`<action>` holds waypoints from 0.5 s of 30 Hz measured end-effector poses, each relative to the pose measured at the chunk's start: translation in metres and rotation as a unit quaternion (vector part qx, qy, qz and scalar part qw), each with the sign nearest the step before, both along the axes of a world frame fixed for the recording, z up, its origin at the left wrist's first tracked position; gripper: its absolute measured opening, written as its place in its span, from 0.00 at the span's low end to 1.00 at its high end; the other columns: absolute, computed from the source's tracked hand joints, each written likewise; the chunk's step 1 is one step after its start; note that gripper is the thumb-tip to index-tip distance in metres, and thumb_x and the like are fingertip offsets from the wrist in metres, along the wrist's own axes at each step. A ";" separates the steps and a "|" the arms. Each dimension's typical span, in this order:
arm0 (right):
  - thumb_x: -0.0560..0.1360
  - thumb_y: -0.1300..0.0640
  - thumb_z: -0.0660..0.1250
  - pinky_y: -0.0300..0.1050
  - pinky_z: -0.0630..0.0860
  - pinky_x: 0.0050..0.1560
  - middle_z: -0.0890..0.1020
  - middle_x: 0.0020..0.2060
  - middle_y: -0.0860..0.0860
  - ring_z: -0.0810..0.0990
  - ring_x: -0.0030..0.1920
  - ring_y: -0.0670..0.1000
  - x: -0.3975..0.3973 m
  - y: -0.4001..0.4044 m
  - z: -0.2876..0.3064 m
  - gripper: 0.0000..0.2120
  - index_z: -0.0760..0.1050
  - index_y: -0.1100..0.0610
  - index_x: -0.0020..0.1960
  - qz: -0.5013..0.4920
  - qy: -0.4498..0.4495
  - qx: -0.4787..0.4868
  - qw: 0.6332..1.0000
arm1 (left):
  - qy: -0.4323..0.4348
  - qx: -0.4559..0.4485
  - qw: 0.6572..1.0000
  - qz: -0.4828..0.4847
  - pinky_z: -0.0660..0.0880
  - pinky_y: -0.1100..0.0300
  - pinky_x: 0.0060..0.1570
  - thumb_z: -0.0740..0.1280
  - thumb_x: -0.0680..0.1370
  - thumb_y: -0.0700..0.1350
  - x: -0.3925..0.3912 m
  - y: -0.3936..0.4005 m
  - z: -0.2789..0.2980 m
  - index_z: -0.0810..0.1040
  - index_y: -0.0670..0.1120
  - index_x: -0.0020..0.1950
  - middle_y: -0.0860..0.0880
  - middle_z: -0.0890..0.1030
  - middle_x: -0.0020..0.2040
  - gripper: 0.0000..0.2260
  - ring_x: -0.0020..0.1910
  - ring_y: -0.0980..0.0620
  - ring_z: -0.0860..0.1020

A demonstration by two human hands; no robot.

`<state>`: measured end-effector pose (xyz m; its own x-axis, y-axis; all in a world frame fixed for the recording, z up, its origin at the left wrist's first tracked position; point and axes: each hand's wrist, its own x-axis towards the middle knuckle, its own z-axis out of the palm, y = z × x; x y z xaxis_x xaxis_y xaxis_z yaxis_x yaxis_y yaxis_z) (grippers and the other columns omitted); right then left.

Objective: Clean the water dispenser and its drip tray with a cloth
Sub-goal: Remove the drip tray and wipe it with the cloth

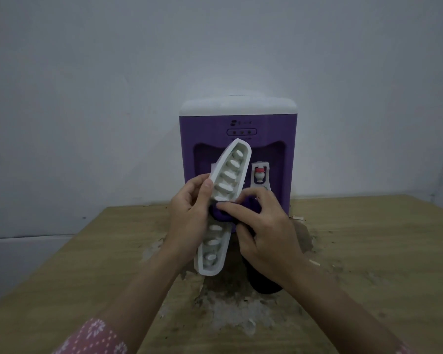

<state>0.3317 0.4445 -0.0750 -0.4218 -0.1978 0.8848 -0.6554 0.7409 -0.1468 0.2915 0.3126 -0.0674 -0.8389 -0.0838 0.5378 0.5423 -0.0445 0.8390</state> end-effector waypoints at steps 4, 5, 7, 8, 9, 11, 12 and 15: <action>0.70 0.55 0.60 0.44 0.76 0.25 0.72 0.48 0.55 0.72 0.44 0.51 0.002 -0.005 -0.001 0.16 0.75 0.55 0.55 -0.035 -0.042 0.091 0.994 | 0.001 -0.007 1.000 -0.005 0.79 0.62 0.42 0.60 0.79 0.46 0.001 0.001 -0.003 0.77 0.45 0.57 0.50 0.84 0.45 0.10 0.45 0.53 0.82; 0.71 0.54 0.61 0.44 0.76 0.24 0.71 0.48 0.55 0.71 0.44 0.51 0.002 -0.005 -0.002 0.15 0.74 0.55 0.56 -0.040 -0.051 0.104 0.992 | 0.004 -0.013 1.000 -0.005 0.78 0.64 0.42 0.61 0.79 0.46 0.001 0.000 -0.004 0.77 0.45 0.57 0.50 0.84 0.45 0.11 0.45 0.54 0.82; 0.73 0.53 0.62 0.43 0.75 0.22 0.70 0.47 0.55 0.71 0.43 0.51 0.002 -0.005 -0.003 0.13 0.74 0.54 0.56 -0.051 -0.053 0.117 0.990 | 0.011 -0.025 1.000 -0.005 0.79 0.64 0.43 0.61 0.79 0.46 0.002 0.000 -0.005 0.77 0.45 0.57 0.50 0.84 0.46 0.11 0.45 0.54 0.82; 0.73 0.53 0.63 0.42 0.74 0.21 0.70 0.47 0.55 0.71 0.43 0.51 0.002 -0.005 -0.003 0.12 0.74 0.54 0.55 -0.057 -0.051 0.120 0.990 | 0.016 -0.029 0.999 -0.005 0.79 0.64 0.43 0.61 0.78 0.45 0.002 0.000 -0.006 0.77 0.45 0.58 0.49 0.84 0.46 0.11 0.46 0.54 0.82; 0.73 0.53 0.65 0.41 0.73 0.20 0.71 0.46 0.55 0.72 0.42 0.51 0.002 -0.005 -0.002 0.10 0.75 0.55 0.53 -0.064 -0.047 0.120 0.990 | 0.021 -0.034 0.999 -0.006 0.79 0.63 0.43 0.61 0.78 0.45 0.003 0.000 -0.007 0.77 0.46 0.57 0.49 0.84 0.46 0.10 0.46 0.54 0.82; 0.71 0.55 0.69 0.40 0.71 0.18 0.72 0.44 0.56 0.73 0.39 0.52 0.000 -0.005 -0.001 0.06 0.77 0.57 0.46 -0.084 -0.037 0.127 0.988 | 0.029 -0.040 0.999 -0.001 0.78 0.65 0.42 0.62 0.78 0.45 0.003 0.003 -0.010 0.76 0.49 0.56 0.50 0.83 0.45 0.08 0.45 0.55 0.82; 0.70 0.56 0.71 0.39 0.70 0.17 0.73 0.44 0.56 0.73 0.39 0.52 -0.001 -0.005 -0.001 0.06 0.77 0.58 0.44 -0.098 -0.030 0.137 0.985 | 0.034 -0.040 0.999 0.006 0.78 0.65 0.41 0.62 0.78 0.45 0.003 0.005 -0.011 0.76 0.50 0.55 0.50 0.83 0.44 0.07 0.44 0.56 0.82; 0.67 0.56 0.75 0.35 0.69 0.18 0.75 0.43 0.56 0.74 0.38 0.51 -0.003 -0.005 -0.005 0.10 0.76 0.59 0.40 -0.137 -0.009 0.153 0.979 | 0.047 -0.047 0.998 0.021 0.77 0.67 0.39 0.63 0.78 0.46 0.001 0.007 -0.013 0.76 0.50 0.56 0.51 0.83 0.43 0.08 0.43 0.57 0.81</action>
<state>0.3284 0.4394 -0.0795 -0.5117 -0.3297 0.7934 -0.4253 0.8995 0.0995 0.2929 0.3200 -0.0808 -0.7810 -0.0645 0.6211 0.6186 0.0560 0.7837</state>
